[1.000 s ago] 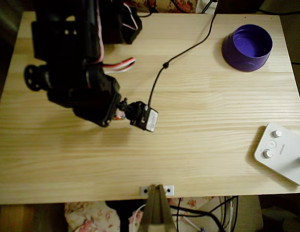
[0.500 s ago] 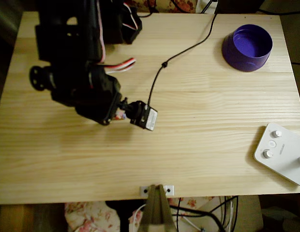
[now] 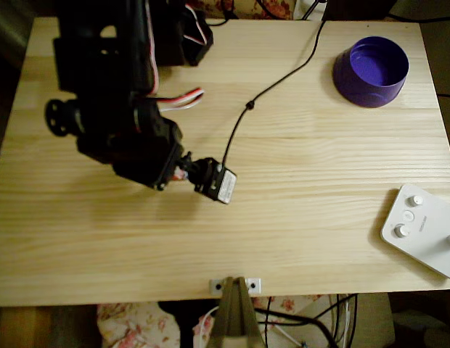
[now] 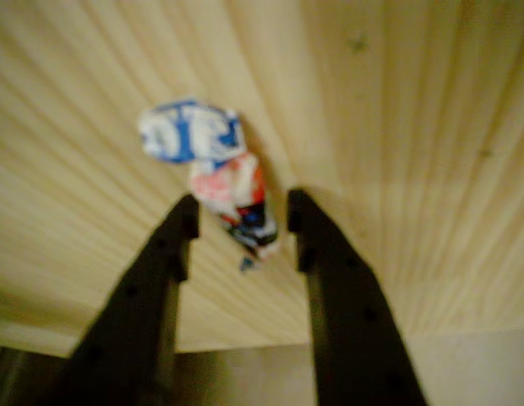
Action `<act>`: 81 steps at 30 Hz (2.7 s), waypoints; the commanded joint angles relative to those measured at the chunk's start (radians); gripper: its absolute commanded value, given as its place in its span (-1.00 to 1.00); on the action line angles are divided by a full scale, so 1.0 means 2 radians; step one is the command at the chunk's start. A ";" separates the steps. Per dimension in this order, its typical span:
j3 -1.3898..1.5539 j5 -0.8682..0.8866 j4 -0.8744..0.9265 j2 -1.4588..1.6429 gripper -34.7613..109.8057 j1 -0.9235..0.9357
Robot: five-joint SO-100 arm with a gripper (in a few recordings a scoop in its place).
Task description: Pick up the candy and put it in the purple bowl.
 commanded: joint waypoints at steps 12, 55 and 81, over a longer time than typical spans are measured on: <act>0.023 -0.005 0.001 0.028 -0.38 0.008; -0.137 0.251 0.295 0.310 -0.44 -0.305; -0.226 0.422 0.284 0.303 -0.44 -0.630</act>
